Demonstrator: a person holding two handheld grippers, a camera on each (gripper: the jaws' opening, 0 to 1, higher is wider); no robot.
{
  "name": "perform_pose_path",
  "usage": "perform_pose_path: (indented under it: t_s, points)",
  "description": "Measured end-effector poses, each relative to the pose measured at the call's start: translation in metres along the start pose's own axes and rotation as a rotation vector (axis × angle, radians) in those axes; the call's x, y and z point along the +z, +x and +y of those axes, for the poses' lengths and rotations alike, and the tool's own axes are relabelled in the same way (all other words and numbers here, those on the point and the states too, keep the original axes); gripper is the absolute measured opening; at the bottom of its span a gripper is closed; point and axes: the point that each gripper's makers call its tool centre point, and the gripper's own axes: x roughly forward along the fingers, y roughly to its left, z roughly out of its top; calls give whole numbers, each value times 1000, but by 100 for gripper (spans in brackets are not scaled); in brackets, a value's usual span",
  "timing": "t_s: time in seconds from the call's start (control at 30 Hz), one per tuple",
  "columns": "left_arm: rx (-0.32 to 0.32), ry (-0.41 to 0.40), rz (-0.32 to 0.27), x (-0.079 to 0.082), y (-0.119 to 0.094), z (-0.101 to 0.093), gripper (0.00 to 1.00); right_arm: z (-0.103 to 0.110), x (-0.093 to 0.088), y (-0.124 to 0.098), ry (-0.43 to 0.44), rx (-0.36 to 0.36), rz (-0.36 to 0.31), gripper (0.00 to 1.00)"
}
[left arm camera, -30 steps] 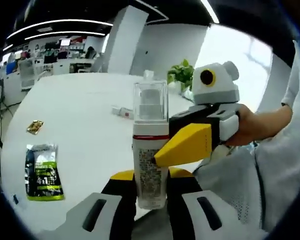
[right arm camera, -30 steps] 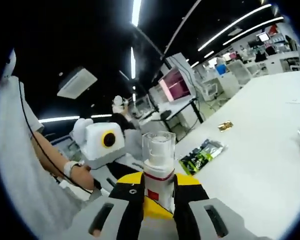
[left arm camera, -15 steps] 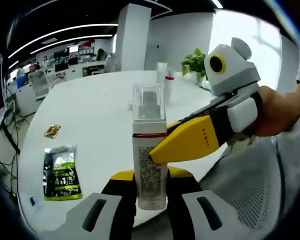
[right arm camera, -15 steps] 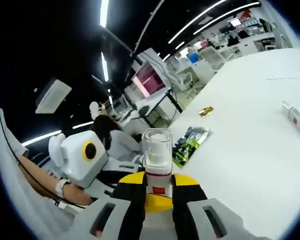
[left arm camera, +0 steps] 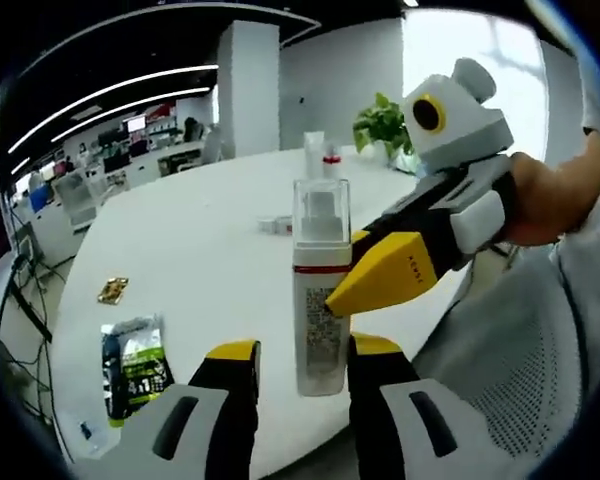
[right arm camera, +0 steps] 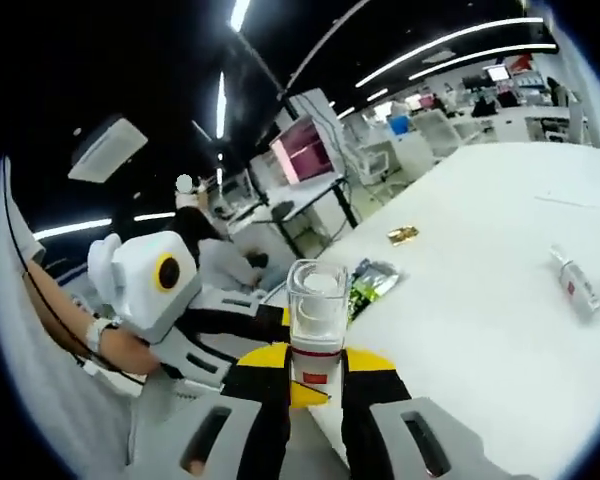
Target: Arrange the skincare products in the storage area until every visible bottle or jar stands upright without overlapping.
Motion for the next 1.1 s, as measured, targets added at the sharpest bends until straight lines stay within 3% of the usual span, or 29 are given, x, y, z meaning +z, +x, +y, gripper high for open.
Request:
perform_pose_path:
  t_s: [0.07, 0.13, 0.3, 0.37, 0.43, 0.5, 0.57, 0.63, 0.67, 0.77, 0.93, 1.1]
  points:
    - [-2, -34, 40, -6, -4, 6, 19, -12, 4, -3, -33, -46, -14, 11]
    - [36, 15, 17, -2, -10, 16, 22, -22, 7, -8, -31, -77, -25, 11]
    - [100, 199, 111, -20, -25, 43, 30, -52, 14, -22, -15, -146, -71, 11]
    - [117, 229, 144, -29, -27, 51, 31, -63, 16, -28, -4, -176, -83, 11]
    - [128, 209, 155, -36, -26, 55, 32, -76, 19, -35, -3, -214, -94, 11]
    - [143, 211, 174, -40, -23, 55, 34, -89, 22, -43, -4, -253, -103, 11]
    - [136, 259, 155, -38, -15, 48, 34, -99, 24, -48, -15, -281, -105, 11]
    - [127, 320, 187, -47, -10, 47, 33, -111, 26, -56, -37, -323, -96, 11]
    - [110, 325, 241, -56, -10, 46, 33, -120, 27, -61, -53, -353, -93, 11]
    - [87, 291, 220, -56, -9, 43, 34, -137, 30, -72, -58, -404, -98, 11]
    - [90, 304, 253, -65, -7, 46, 43, -169, 31, -91, -50, -492, -96, 12]
    - [90, 310, 275, -72, -6, 50, 46, -198, 29, -104, -34, -573, -80, 12]
